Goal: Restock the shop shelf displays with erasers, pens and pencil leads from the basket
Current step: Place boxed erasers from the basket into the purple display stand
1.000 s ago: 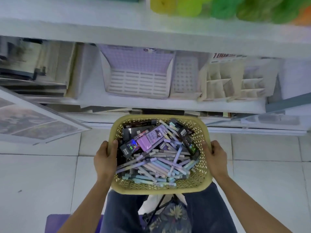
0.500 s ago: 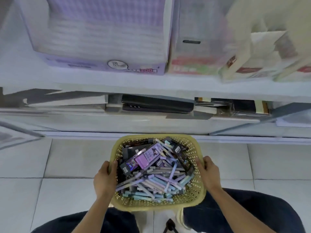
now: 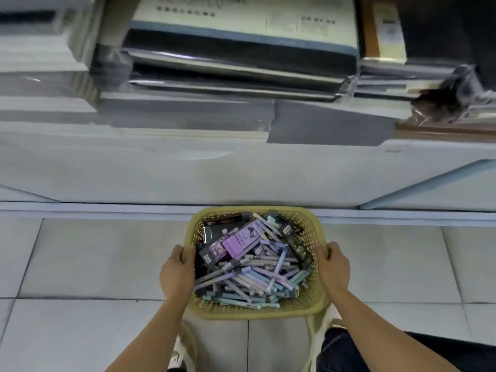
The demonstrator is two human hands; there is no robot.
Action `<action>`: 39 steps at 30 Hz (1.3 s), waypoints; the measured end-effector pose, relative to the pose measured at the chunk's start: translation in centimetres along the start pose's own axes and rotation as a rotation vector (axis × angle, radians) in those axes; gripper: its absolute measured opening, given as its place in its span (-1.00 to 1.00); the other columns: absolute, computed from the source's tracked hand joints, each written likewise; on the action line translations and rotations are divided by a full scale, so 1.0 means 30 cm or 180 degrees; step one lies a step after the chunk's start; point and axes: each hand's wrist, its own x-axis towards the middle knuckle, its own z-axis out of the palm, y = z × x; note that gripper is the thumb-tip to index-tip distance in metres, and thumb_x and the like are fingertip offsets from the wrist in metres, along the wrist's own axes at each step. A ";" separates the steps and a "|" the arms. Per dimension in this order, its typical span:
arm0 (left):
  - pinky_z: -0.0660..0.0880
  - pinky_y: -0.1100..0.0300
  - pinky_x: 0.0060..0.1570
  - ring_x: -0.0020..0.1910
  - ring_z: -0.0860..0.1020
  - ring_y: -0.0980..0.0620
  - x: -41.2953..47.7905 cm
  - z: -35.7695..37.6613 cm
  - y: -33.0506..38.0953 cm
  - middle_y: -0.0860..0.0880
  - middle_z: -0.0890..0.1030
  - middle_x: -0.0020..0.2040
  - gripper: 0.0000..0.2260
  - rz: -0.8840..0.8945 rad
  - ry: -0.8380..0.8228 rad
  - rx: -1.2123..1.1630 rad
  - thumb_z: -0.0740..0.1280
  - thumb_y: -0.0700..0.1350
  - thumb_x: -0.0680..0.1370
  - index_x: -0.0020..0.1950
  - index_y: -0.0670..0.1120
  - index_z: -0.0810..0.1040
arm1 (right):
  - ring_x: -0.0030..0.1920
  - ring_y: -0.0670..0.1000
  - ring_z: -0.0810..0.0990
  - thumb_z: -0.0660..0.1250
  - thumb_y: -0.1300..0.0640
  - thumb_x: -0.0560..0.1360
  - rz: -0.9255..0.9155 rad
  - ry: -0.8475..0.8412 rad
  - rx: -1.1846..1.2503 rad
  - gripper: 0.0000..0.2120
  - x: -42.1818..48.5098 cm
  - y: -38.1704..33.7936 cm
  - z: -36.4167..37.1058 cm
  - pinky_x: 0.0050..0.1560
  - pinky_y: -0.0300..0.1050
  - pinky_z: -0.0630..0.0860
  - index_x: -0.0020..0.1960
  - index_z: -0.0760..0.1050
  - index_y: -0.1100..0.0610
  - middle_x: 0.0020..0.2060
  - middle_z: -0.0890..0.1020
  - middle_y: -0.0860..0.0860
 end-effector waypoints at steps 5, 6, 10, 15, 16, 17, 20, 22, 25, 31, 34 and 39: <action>0.23 0.17 -0.41 -0.36 0.45 0.01 0.030 0.048 -0.007 -0.06 0.51 -0.32 -0.71 0.0009 0.0010 0.0013 0.17 0.06 0.65 -0.13 -0.12 0.43 | -0.35 -0.04 0.43 0.20 -0.07 0.61 -0.0051 0.0041 -0.0031 -0.70 0.045 0.012 0.026 -0.41 -0.16 0.22 -0.17 0.34 0.13 -0.37 0.48 0.01; 0.23 0.17 -0.41 -0.35 0.44 0.02 0.035 0.055 -0.005 -0.06 0.52 -0.32 -0.71 0.0001 0.0027 0.0012 0.17 0.06 0.65 -0.11 -0.12 0.44 | -0.35 -0.04 0.43 0.20 -0.06 0.61 -0.0069 0.0031 -0.0027 -0.70 0.053 0.014 0.028 -0.41 -0.16 0.22 -0.17 0.34 0.13 -0.37 0.48 0.02; 0.25 0.14 -0.40 -0.30 0.47 -0.08 0.056 0.078 -0.023 -0.10 0.53 -0.26 -0.72 -0.0042 0.0009 0.0008 0.15 0.06 0.65 -0.06 -0.13 0.44 | -0.35 0.06 0.45 0.20 -0.05 0.60 -0.0170 -0.0088 0.0001 -0.69 0.070 0.035 0.036 -0.41 -0.13 0.26 -0.19 0.33 0.15 -0.38 0.48 0.06; 0.43 -0.05 0.01 0.09 0.47 -0.21 0.044 0.083 0.008 -0.22 0.48 0.12 -0.65 0.0294 0.0369 0.0469 0.26 0.02 0.60 0.24 -0.21 0.42 | -0.15 0.04 0.52 0.28 -0.08 0.55 -0.0361 0.0009 -0.0187 -0.74 0.074 -0.005 0.043 -0.22 -0.10 0.40 0.02 0.36 0.10 -0.14 0.50 -0.02; 0.41 -0.09 0.09 0.14 0.43 -0.21 0.039 0.083 0.035 -0.24 0.46 0.17 -0.63 0.0615 0.0583 0.0501 0.31 -0.02 0.58 0.27 -0.23 0.41 | -0.04 0.02 0.50 0.32 -0.04 0.53 -0.0579 0.0142 -0.0121 -0.70 0.076 -0.027 0.046 -0.08 -0.08 0.42 0.12 0.37 0.11 -0.03 0.48 -0.01; 0.39 -0.08 0.11 0.14 0.42 -0.21 0.035 0.085 0.067 -0.22 0.47 0.16 -0.65 0.1037 0.0685 0.0502 0.34 -0.06 0.56 0.26 -0.23 0.44 | 0.05 0.01 0.46 0.35 0.01 0.52 -0.0866 0.0263 -0.0097 -0.65 0.077 -0.050 0.051 0.05 -0.07 0.41 0.21 0.37 0.14 0.06 0.46 0.02; 0.37 0.03 0.17 0.15 0.41 -0.10 0.029 0.123 0.155 -0.08 0.54 0.10 -0.71 0.1974 0.0129 0.0875 0.30 0.04 0.57 0.20 -0.10 0.55 | 0.20 0.05 0.40 0.37 0.07 0.51 -0.1740 0.0318 -0.0369 -0.60 0.086 -0.118 0.070 0.21 -0.04 0.32 0.30 0.40 0.14 0.17 0.49 0.06; 0.33 0.07 0.26 0.24 0.36 -0.07 0.025 0.170 0.184 -0.06 0.50 0.20 -0.58 0.1909 -0.0305 0.1564 0.22 0.20 0.58 0.30 -0.04 0.51 | 0.30 0.05 0.38 0.35 0.00 0.52 -0.1896 -0.0055 -0.0727 -0.54 0.102 -0.140 0.092 0.31 0.01 0.32 0.37 0.37 0.11 0.26 0.48 0.04; 0.33 0.09 0.28 0.30 0.32 -0.08 0.027 0.215 0.189 -0.06 0.44 0.29 -0.54 0.1616 -0.0462 0.2012 0.25 0.21 0.57 0.35 -0.03 0.43 | 0.35 0.06 0.39 0.36 -0.04 0.52 -0.1634 -0.0664 -0.0943 -0.43 0.120 -0.130 0.123 0.37 -0.02 0.34 0.45 0.30 0.10 0.34 0.42 0.04; 0.40 0.17 0.04 0.16 0.42 -0.04 0.045 0.209 0.181 -0.01 0.54 0.07 -0.75 0.1282 -0.0769 0.1010 0.46 0.01 0.48 0.08 -0.02 0.52 | 0.10 -0.04 0.48 0.54 -0.05 0.35 -0.1298 -0.0823 -0.0554 -0.40 0.156 -0.135 0.118 0.16 -0.14 0.46 0.30 0.41 0.09 0.15 0.49 0.01; 0.41 0.39 -0.33 -0.22 0.54 0.18 0.050 0.178 0.180 0.09 0.60 -0.13 -0.81 0.1002 -0.0856 0.0122 0.48 -0.07 0.47 -0.01 0.02 0.51 | 0.09 -0.03 0.51 0.59 -0.03 0.29 -0.1181 -0.1011 -0.0347 -0.43 0.168 -0.153 0.105 0.14 -0.09 0.49 0.20 0.43 0.06 0.11 0.52 -0.03; 0.53 0.29 -0.28 -0.30 0.58 0.20 0.085 0.083 0.190 0.03 0.64 -0.16 -0.82 0.0878 -0.0888 -0.1026 0.54 -0.12 0.41 -0.07 0.04 0.61 | 0.03 -0.01 0.60 0.51 -0.14 0.34 -0.1312 -0.1091 0.0231 -0.64 0.156 -0.230 0.063 0.10 0.02 0.54 0.03 0.57 0.01 -0.03 0.64 -0.07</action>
